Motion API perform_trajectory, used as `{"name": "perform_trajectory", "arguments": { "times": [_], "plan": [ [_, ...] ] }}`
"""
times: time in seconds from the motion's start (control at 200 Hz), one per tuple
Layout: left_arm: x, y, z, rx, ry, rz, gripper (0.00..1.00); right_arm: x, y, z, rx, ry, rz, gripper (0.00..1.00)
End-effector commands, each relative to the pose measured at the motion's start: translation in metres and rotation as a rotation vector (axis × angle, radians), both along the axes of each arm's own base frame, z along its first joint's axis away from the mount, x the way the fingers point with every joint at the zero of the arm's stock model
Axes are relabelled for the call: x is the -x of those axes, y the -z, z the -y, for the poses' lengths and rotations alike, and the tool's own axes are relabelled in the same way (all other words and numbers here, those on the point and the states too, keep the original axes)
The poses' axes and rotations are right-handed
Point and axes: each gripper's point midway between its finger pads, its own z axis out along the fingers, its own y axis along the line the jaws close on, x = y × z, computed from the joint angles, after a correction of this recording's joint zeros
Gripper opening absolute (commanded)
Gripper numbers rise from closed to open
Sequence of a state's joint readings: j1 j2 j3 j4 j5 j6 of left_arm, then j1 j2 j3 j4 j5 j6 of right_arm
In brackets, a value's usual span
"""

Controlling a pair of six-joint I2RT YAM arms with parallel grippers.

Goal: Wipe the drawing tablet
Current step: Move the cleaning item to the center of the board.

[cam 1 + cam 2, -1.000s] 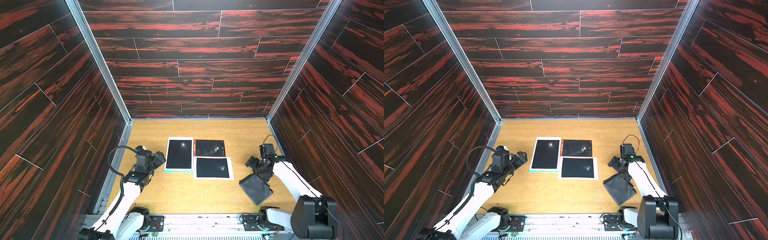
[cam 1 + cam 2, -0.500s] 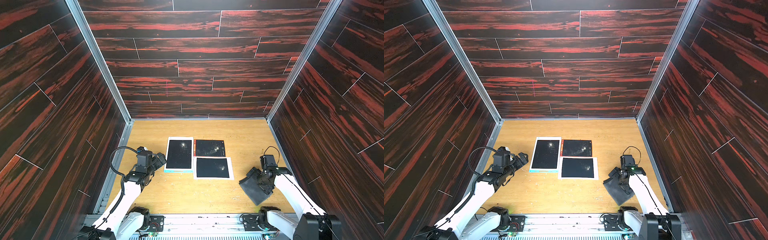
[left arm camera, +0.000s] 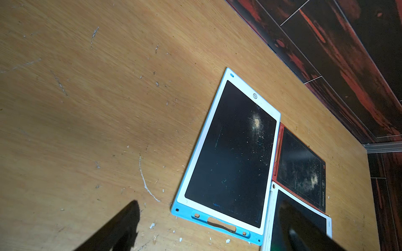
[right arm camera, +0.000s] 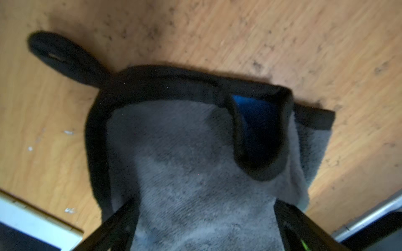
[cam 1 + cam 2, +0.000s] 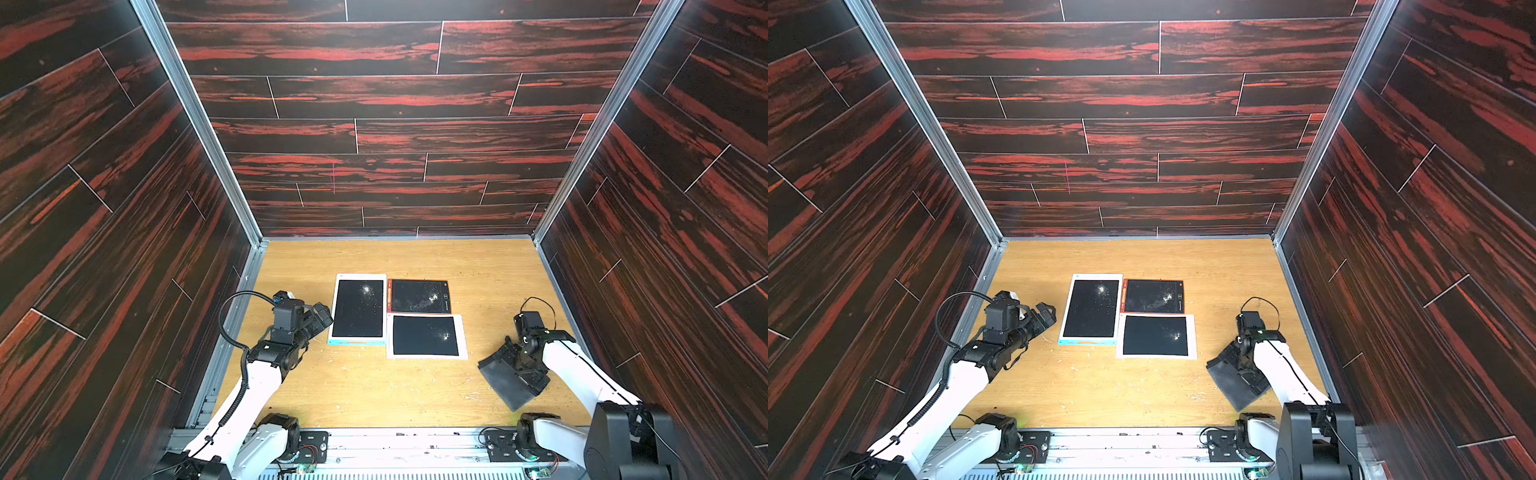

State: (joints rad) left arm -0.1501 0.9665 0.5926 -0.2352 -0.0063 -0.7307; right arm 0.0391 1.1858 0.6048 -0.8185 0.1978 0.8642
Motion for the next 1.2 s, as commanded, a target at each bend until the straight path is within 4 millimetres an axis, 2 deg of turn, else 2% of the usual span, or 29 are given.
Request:
{"name": "perform_trajectory", "arguments": {
  "times": [0.0,0.16,0.291,0.496,0.681,0.977,1.192],
  "plan": [
    [-0.003,-0.002,0.0,-0.006,-0.007,-0.009,1.0,0.0,0.002,0.003,0.02,0.011,-0.019,0.99],
    [-0.005,0.0,0.0,-0.013,-0.004,-0.016,1.0,-0.015,0.009,0.0,0.007,-0.001,-0.008,0.99],
    [-0.006,0.001,-0.001,-0.024,-0.005,-0.028,1.0,-0.039,0.006,0.002,0.026,-0.027,0.027,0.99],
    [-0.009,0.005,-0.002,-0.031,-0.014,-0.068,1.0,-0.077,0.007,-0.007,-0.01,-0.07,0.062,0.99],
    [-0.011,0.0,-0.007,-0.049,-0.04,-0.071,1.0,-0.106,0.008,-0.015,-0.044,-0.102,0.124,0.99],
    [-0.025,-0.003,-0.008,-0.055,-0.059,-0.092,1.0,-0.143,-0.003,-0.01,-0.003,-0.132,0.21,0.99],
    [-0.039,-0.007,-0.006,-0.059,-0.059,-0.098,1.0,-0.162,-0.015,-0.009,0.016,-0.158,0.245,0.99]
  ]
}}
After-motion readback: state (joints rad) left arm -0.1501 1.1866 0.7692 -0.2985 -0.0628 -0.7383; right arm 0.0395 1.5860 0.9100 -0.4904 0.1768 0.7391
